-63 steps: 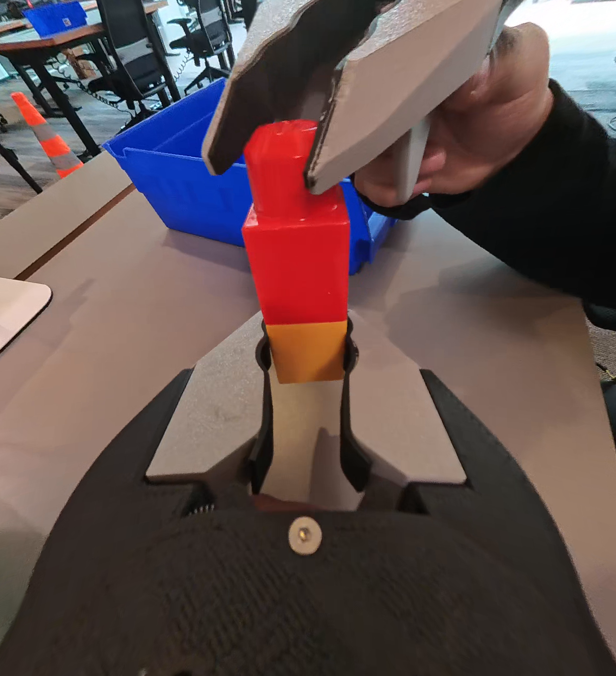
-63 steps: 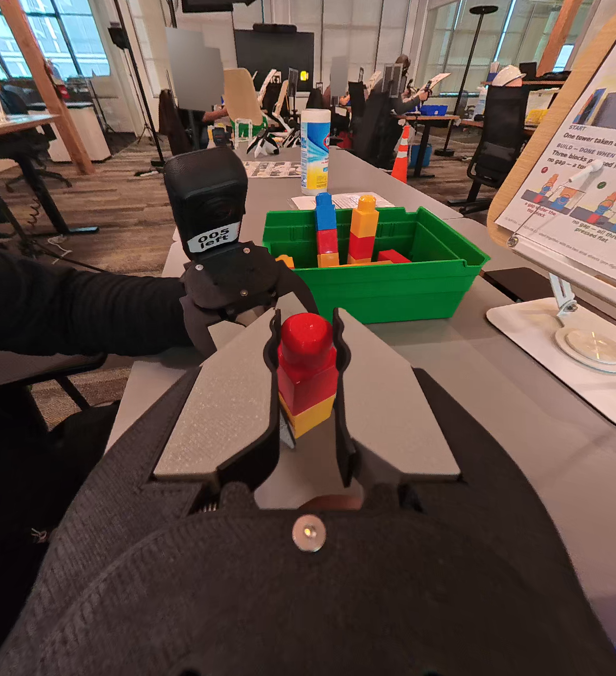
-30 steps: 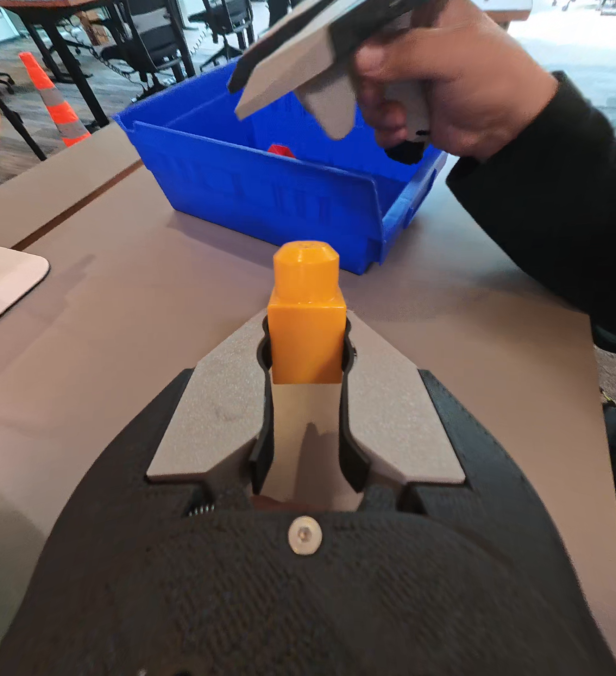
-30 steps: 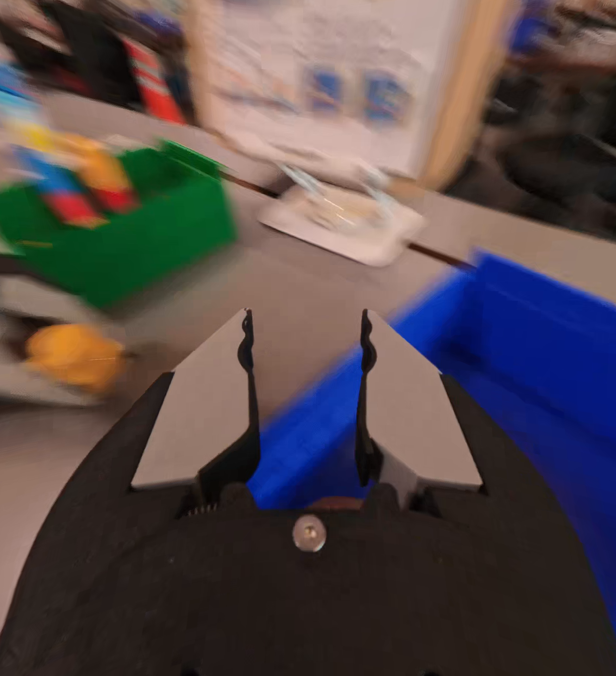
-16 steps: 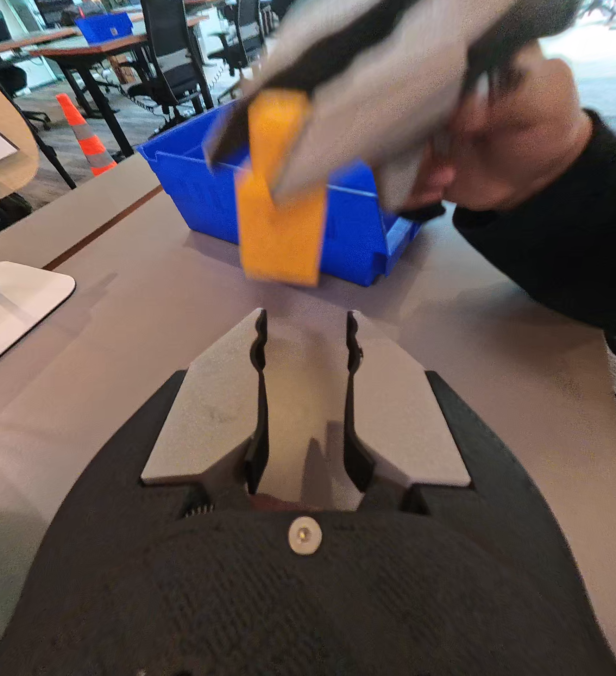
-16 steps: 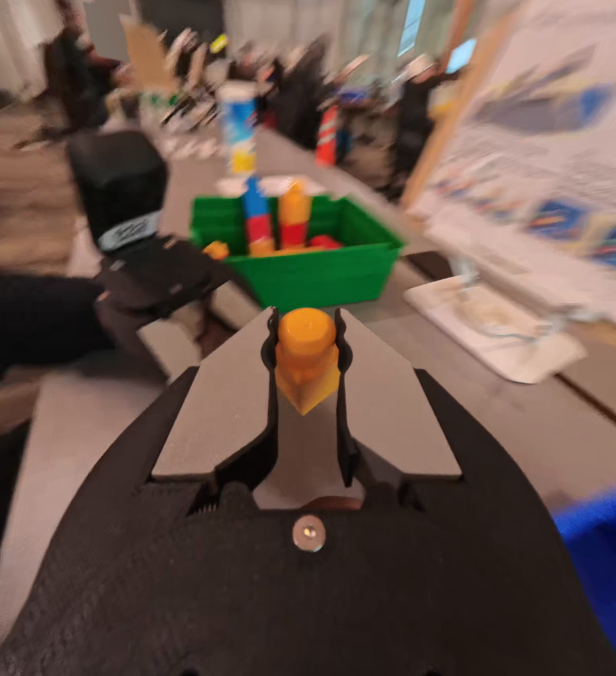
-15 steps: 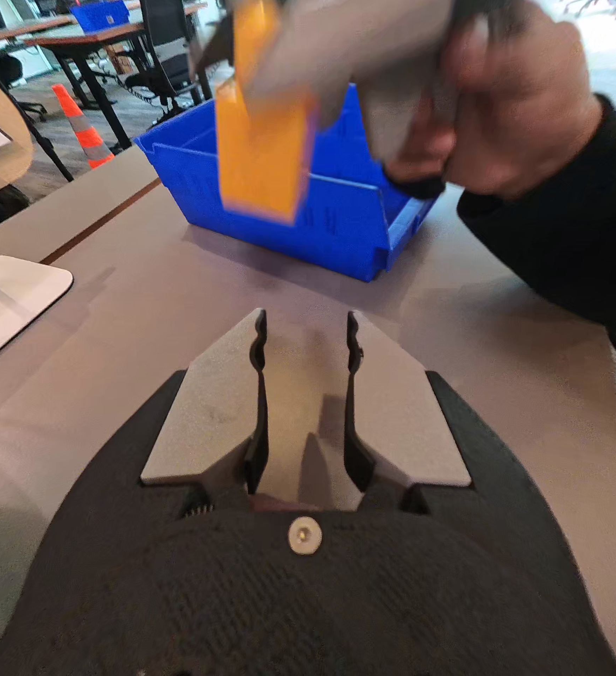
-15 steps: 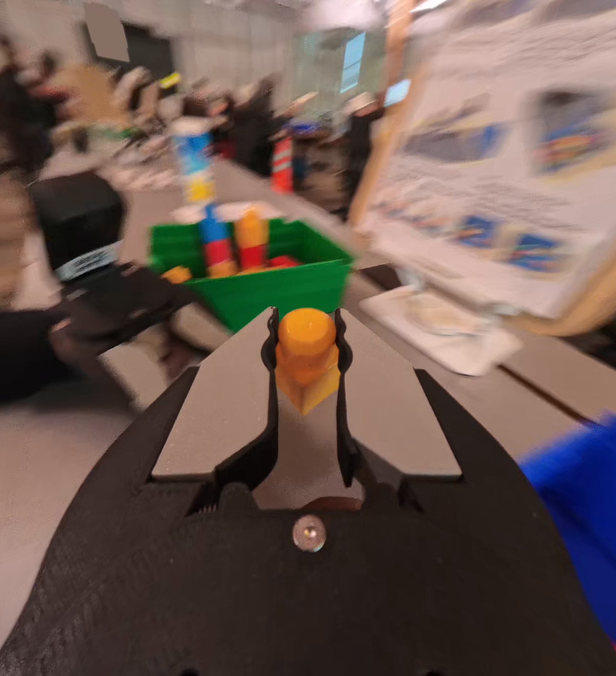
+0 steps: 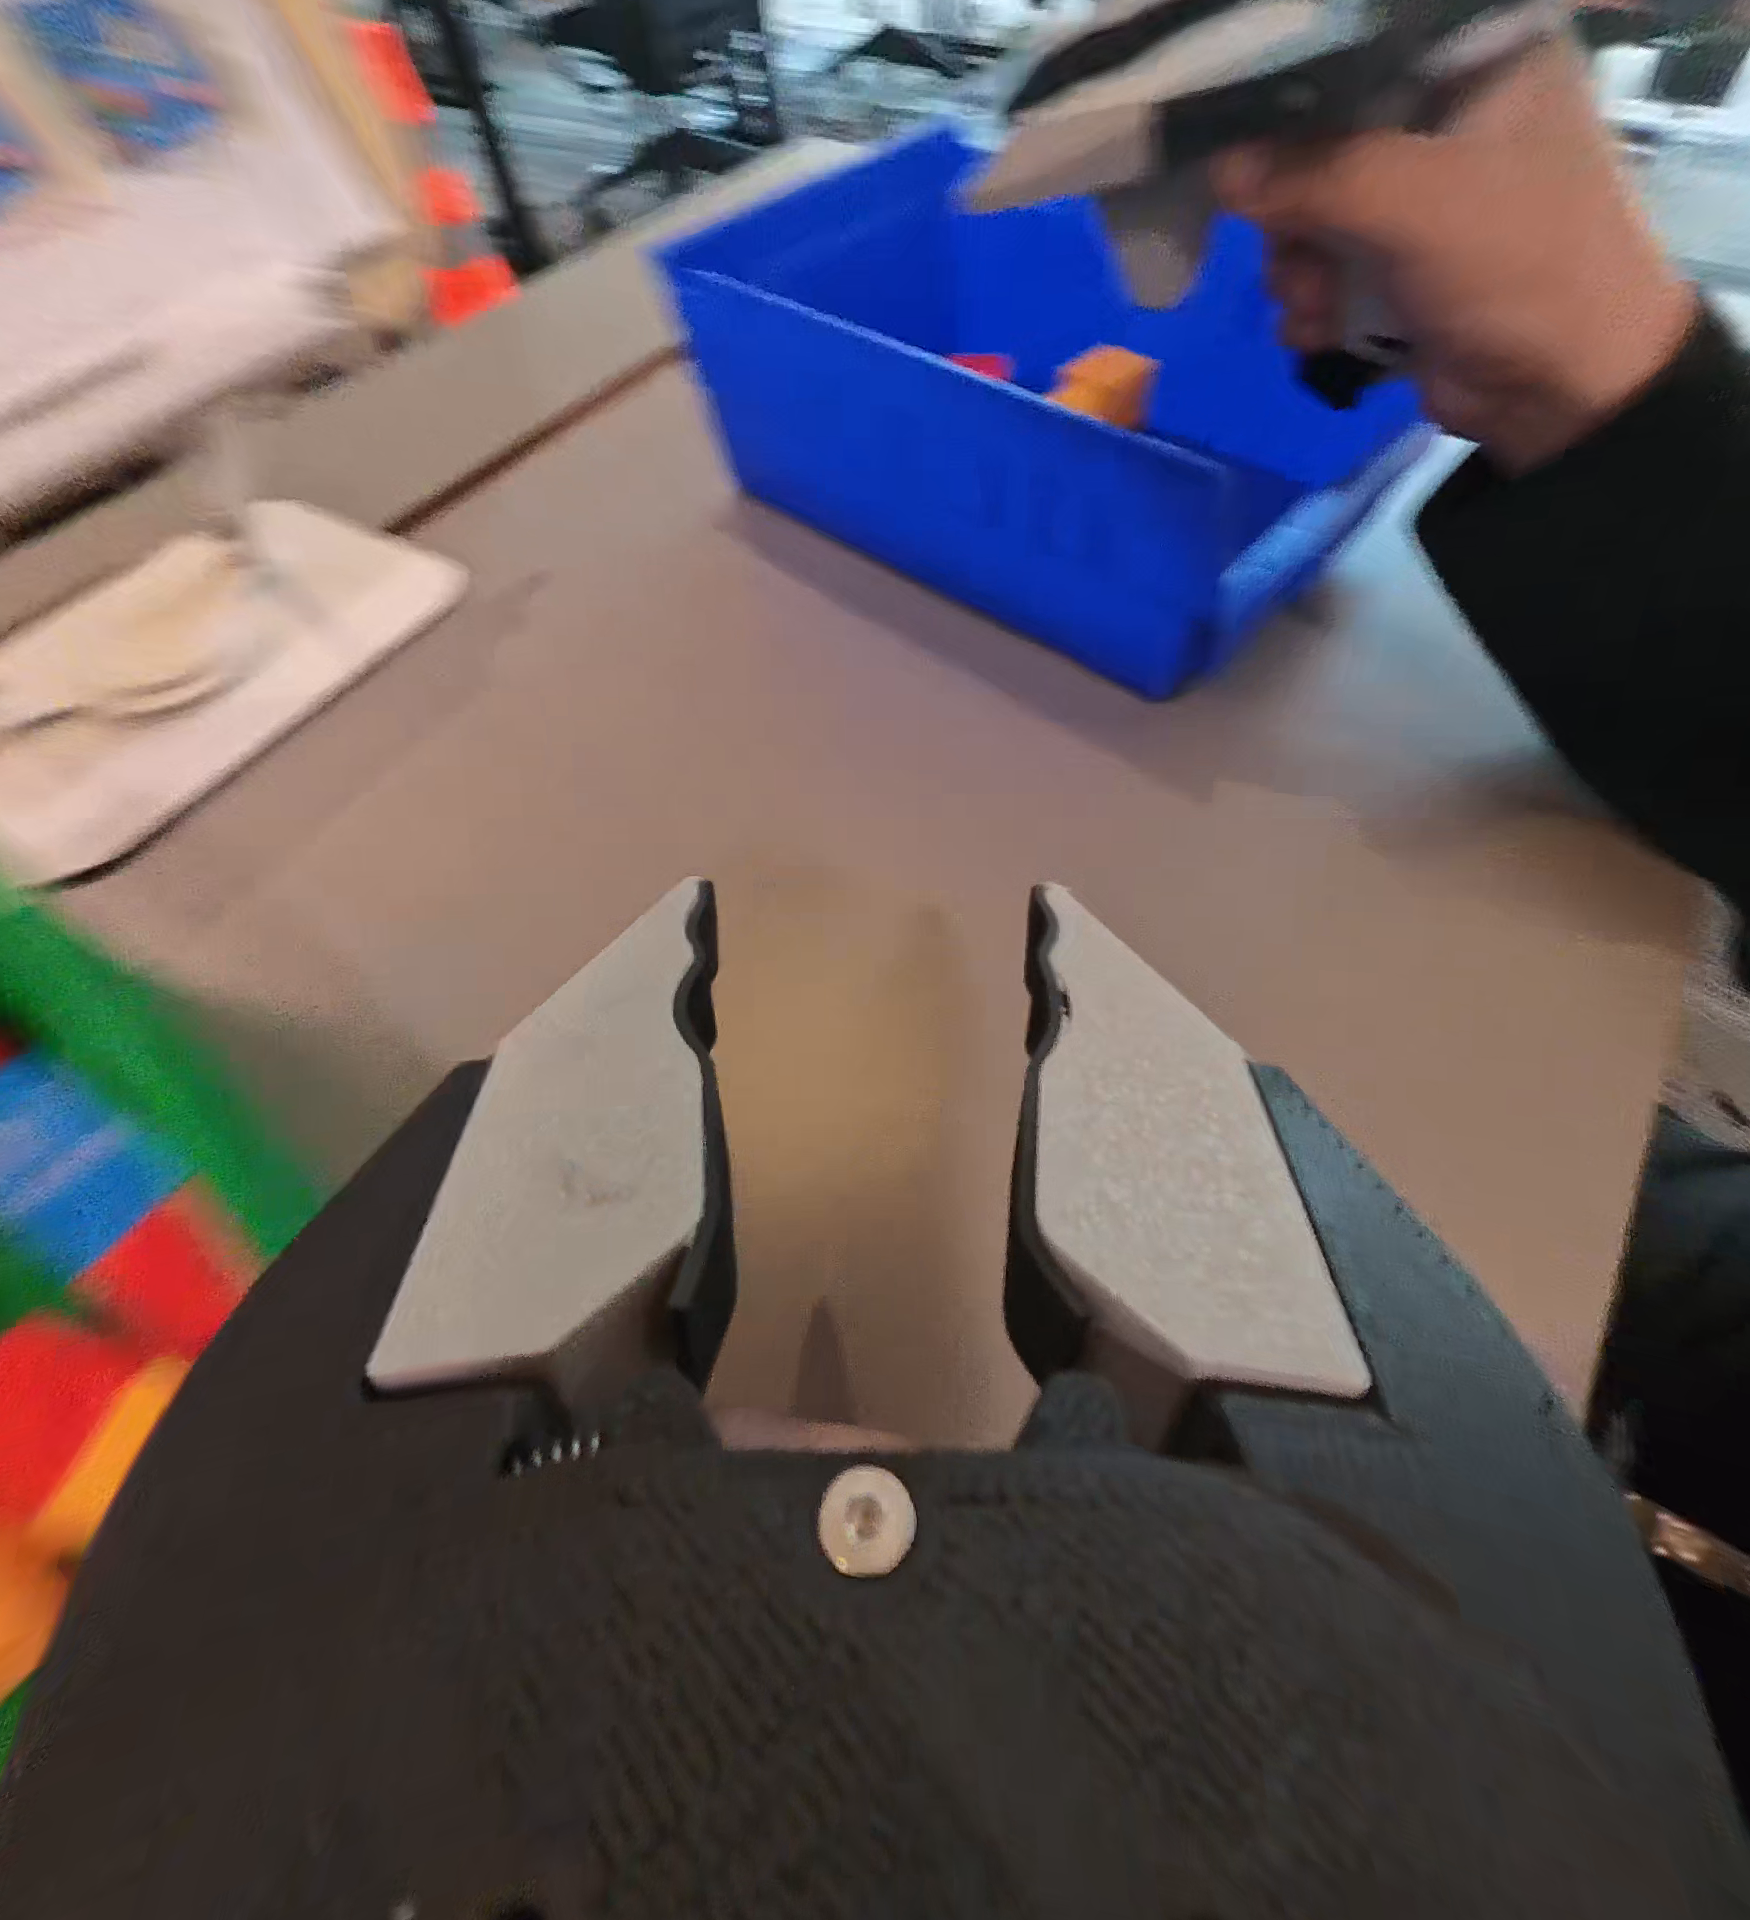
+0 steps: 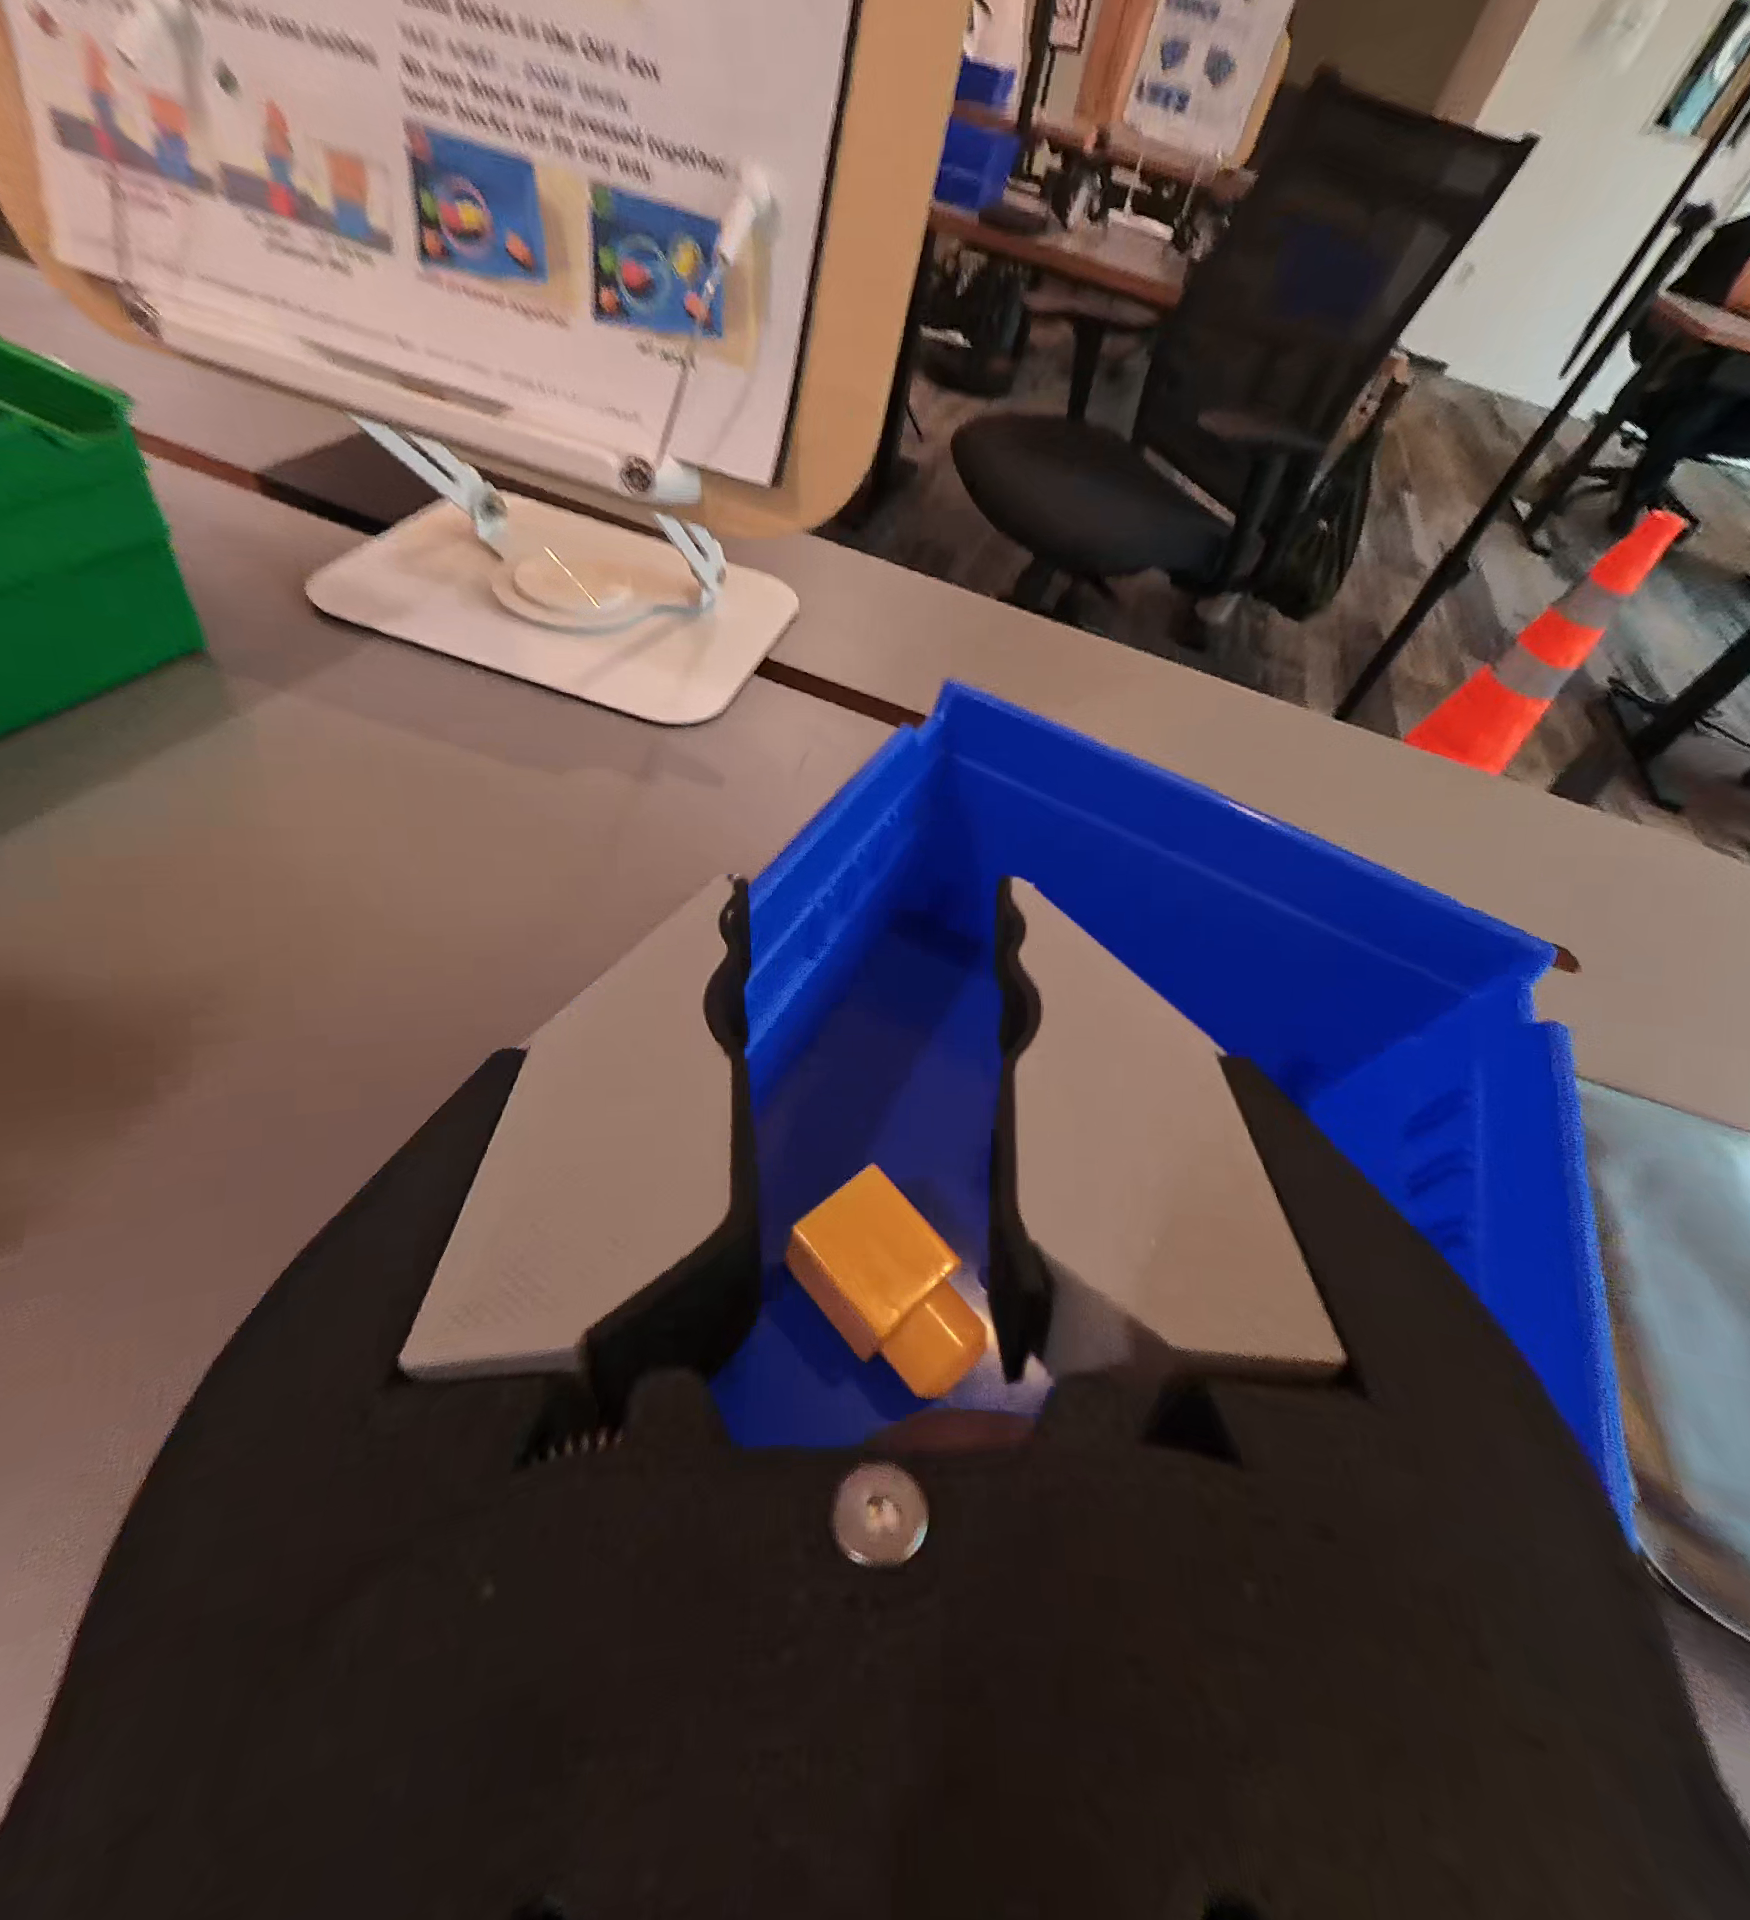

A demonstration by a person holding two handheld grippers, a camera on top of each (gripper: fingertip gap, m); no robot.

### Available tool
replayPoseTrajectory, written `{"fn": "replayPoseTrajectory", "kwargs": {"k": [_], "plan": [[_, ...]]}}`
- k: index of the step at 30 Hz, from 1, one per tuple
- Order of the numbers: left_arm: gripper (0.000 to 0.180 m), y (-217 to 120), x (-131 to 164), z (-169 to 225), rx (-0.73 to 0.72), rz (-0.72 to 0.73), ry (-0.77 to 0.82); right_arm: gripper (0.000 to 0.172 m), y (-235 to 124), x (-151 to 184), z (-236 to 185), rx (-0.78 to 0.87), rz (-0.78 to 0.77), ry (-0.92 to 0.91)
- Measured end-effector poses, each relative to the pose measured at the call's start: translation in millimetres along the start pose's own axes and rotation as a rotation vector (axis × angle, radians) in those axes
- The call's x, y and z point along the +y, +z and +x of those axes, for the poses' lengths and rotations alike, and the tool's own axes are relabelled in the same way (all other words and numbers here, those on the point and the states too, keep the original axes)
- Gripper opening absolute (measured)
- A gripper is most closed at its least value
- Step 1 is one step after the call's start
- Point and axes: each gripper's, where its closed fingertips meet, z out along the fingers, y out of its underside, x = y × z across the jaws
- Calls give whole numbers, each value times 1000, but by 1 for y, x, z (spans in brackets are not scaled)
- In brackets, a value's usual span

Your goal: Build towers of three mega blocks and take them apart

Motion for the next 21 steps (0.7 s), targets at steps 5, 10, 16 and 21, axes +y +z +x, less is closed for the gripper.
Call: {"fn": "replayPoseTrajectory", "kwargs": {"k": [5,10,16,21], "plan": [[57,-78,26,-102,-130,-170,-81,45,-7,-11,-12,-58,46,12],[61,-86,92,-127,85,-541,397,46,-6,-13,-32,-181,68,77],[56,-88,124,-123,230,-844,464,48,7,2,-40,-207,-6,54],[39,-87,145,-141,199,-954,450,46,3,-4,-43,-198,17,18]]}}
